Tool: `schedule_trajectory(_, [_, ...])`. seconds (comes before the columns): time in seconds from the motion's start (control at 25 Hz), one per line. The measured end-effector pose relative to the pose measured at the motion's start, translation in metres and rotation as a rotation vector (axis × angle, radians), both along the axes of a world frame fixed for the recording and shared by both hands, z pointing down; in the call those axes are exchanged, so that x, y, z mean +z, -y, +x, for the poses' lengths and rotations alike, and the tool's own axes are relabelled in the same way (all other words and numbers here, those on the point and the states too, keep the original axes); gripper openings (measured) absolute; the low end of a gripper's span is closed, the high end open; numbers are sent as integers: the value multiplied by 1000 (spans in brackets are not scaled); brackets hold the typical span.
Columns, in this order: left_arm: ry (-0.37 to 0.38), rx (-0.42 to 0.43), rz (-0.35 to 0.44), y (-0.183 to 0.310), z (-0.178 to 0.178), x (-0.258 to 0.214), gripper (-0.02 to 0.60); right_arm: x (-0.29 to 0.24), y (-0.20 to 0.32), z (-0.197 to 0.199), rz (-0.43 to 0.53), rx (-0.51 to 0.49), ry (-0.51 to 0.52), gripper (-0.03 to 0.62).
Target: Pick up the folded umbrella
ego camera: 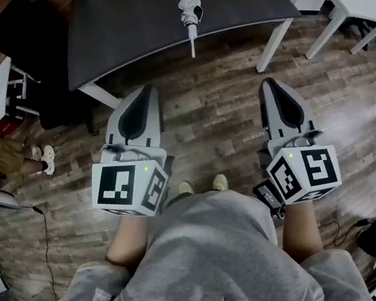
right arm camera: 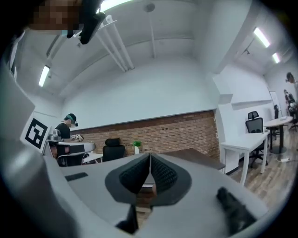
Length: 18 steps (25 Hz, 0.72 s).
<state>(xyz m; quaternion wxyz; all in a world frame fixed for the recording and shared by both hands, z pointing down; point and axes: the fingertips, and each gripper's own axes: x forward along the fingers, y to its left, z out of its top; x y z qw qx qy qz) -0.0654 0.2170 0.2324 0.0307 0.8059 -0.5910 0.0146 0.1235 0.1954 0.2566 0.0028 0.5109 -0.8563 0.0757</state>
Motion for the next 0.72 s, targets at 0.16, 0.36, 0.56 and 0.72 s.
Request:
schedule_trajectory(0.16, [-19, -5, 10, 4, 10, -10, 12, -3, 6, 10, 0, -14, 44, 25])
schedule_trajectory(0.36, [-37, 5, -22, 2, 23, 0, 12, 0, 5, 9, 12, -67, 47, 23])
schedule_trajectory(0.56, [-43, -16, -29, -3, 32, 7, 12, 5, 0, 12, 16, -119, 40, 23])
schedule_trajectory(0.72, [-30, -36, -30, -4, 33, 7, 12, 7, 1, 10, 16, -153, 41, 23])
